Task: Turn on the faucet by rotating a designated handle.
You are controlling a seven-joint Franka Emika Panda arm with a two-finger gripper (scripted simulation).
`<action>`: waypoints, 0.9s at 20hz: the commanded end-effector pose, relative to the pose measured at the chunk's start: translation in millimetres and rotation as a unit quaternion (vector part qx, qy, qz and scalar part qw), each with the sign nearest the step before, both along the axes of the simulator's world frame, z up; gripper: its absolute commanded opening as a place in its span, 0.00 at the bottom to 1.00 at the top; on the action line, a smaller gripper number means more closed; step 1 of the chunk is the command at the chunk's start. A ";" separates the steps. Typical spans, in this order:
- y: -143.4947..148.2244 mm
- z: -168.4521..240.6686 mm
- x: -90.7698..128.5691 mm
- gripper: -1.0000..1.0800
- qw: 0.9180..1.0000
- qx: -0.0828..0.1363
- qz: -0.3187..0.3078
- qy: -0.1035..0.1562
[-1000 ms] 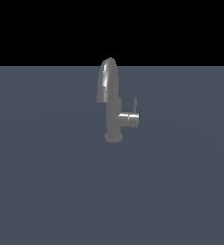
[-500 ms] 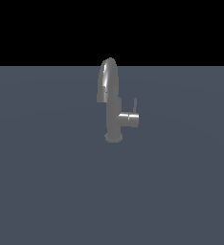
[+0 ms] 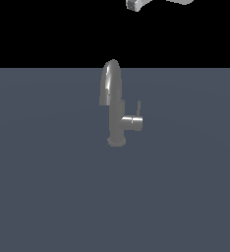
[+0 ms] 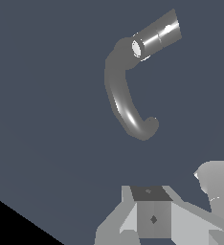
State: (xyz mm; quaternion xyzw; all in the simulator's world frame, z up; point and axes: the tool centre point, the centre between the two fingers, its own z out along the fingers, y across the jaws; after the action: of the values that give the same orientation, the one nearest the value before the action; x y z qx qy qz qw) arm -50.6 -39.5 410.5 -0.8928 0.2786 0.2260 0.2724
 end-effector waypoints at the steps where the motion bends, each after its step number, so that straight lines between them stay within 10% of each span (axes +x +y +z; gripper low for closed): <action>1: -5.7 -11.0 13.0 0.00 0.999 0.024 -0.023 0.019; 10: -27.3 -60.5 55.1 0.00 0.982 0.116 -0.113 0.093; 18: -45.1 -117.9 85.0 0.00 0.944 0.204 -0.200 0.164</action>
State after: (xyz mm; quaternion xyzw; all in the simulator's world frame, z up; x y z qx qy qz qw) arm 29.1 -81.5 304.2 -0.7151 0.4282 0.3517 0.4262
